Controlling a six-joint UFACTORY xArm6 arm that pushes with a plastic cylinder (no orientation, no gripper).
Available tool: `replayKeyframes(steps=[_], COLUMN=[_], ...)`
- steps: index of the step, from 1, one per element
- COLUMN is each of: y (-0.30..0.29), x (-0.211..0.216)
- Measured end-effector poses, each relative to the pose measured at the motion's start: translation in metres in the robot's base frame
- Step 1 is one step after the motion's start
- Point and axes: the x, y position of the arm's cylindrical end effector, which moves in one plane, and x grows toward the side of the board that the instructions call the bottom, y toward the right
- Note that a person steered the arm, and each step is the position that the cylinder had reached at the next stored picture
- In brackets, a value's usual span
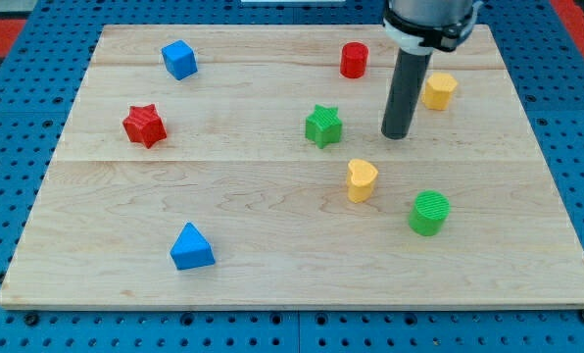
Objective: Adjust the green star at the center of the board
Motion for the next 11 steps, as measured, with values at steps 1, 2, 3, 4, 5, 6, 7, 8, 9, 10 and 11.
replayKeyframes(steps=[1, 2, 3, 4, 5, 6, 7, 8, 9, 10, 11], y=[0.0, -0.002, 0.003, 0.003, 0.002, -0.01, -0.06, -0.064, -0.065, -0.109, -0.153], x=[-0.008, -0.005, 0.0, 0.0, -0.004, -0.006, -0.011, -0.018, -0.045, -0.063, -0.033])
